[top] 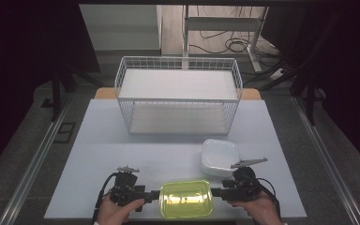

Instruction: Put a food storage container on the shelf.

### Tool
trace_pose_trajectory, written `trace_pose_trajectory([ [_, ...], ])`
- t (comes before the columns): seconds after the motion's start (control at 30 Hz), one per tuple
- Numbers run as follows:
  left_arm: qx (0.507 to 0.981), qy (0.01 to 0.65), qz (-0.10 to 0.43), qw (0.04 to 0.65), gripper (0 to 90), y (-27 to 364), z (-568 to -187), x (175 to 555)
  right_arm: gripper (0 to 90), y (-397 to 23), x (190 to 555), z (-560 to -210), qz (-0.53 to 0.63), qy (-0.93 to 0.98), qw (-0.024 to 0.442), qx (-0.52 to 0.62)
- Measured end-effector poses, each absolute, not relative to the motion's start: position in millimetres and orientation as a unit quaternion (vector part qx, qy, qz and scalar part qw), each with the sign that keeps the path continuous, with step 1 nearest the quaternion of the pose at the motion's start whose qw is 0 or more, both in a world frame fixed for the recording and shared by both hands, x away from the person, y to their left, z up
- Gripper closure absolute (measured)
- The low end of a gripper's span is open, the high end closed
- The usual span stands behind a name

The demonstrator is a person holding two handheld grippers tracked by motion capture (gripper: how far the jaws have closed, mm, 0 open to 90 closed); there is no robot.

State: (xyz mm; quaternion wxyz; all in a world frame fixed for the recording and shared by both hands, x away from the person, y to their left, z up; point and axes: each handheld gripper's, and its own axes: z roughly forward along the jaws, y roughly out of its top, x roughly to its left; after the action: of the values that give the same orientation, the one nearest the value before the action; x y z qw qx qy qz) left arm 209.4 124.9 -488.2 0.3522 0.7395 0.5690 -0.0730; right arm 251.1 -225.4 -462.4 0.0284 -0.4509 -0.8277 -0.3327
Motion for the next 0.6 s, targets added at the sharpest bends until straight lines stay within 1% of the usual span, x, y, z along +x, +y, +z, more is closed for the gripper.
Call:
trace_pose_trajectory([
  [0.3, 0.719, 0.584, -0.116, 0.359, 39.8, 116.1, -497.7, 210.0, 39.7, -221.4, 251.0, -467.9, -0.343, -0.818, 0.053, -0.46],
  [0.47, 0.71, 0.587, -0.135, 0.364, 42.5, 116.6, -501.9, 207.6, 40.5, -213.7, 249.2, -477.3, -0.331, -0.82, 0.069, -0.461],
  [0.6, 0.705, 0.587, -0.15, 0.369, 46.0, 116.3, -504.1, 207.4, 43.9, -211.5, 249.1, -481.4, -0.334, -0.814, 0.082, -0.468],
])
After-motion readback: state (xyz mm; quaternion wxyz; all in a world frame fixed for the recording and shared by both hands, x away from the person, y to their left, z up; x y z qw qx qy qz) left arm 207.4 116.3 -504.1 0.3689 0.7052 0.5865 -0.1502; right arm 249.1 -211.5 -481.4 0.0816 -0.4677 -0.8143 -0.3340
